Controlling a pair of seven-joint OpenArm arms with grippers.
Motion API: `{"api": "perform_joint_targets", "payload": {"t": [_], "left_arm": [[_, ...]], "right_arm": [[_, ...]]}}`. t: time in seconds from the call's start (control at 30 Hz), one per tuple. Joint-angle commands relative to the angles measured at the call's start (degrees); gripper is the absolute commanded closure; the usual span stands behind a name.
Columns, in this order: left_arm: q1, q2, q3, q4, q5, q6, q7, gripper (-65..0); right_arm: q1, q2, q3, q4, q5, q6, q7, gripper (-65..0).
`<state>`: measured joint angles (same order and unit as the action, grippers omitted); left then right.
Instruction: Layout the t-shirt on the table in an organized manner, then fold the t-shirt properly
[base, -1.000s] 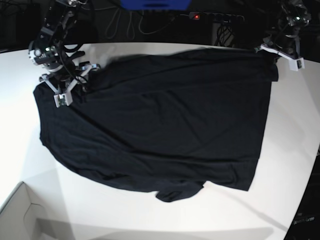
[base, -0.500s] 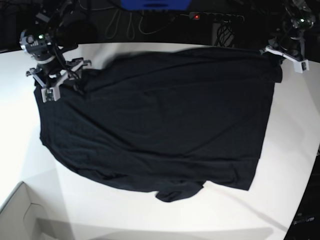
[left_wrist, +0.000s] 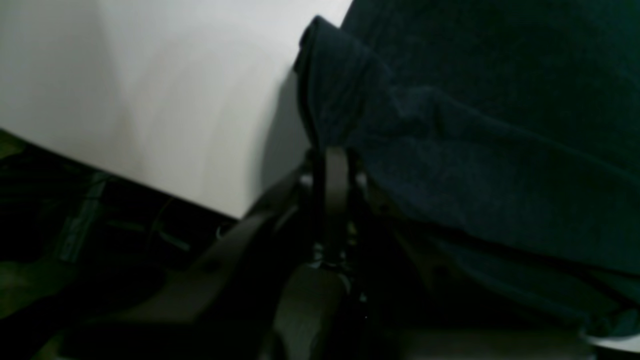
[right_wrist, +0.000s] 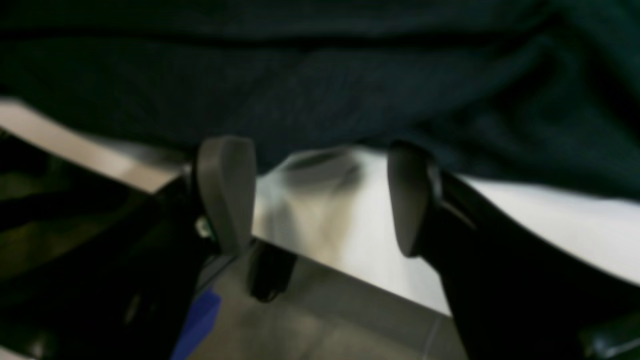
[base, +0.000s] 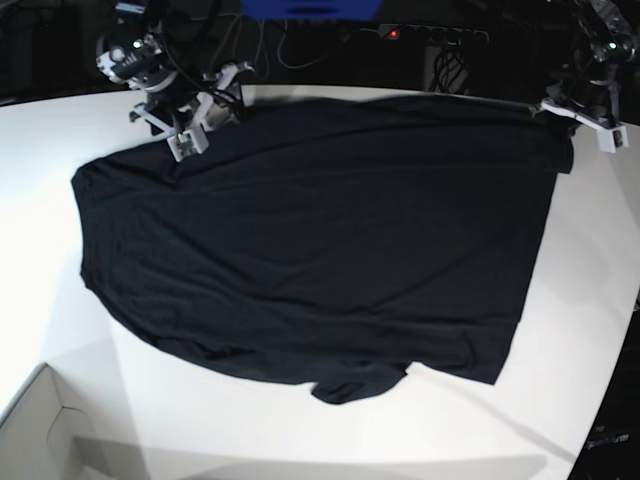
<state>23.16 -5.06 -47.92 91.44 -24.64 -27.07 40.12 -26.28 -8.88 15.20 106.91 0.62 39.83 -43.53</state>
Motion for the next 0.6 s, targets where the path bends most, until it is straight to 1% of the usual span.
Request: {"api": "perform_joint_targets", "payload": {"t": [0.0,0.13,0.37,0.57], "left_arm": [[0.18,-0.87,-0.39,0.91,-0.54,-0.14,-0.95,-0.1],[0.45,-0.87,-0.47,0.91,-0.54,-0.14,-0.95,-0.1],[0.45,-0.87,-0.47,0.91,-0.54,-0.14,-0.95,-0.1],[0.45,-0.87,-0.47,0.91,-0.46,-0.14,-0.95,-0.1]], "right_arm": [[0.48,-0.04,-0.04,0.03,0.56,0.17,0.85,-41.7],[0.92,-0.12,-0.12,-0.85,0.56,0.17,0.85,-41.7],[1.27,-0.12,-0.48,5.31,0.65,0.17,0.85,-41.7],[2.50,-0.12,-1.36,6.19,0.65,0.17,0.41,-41.7]]}}
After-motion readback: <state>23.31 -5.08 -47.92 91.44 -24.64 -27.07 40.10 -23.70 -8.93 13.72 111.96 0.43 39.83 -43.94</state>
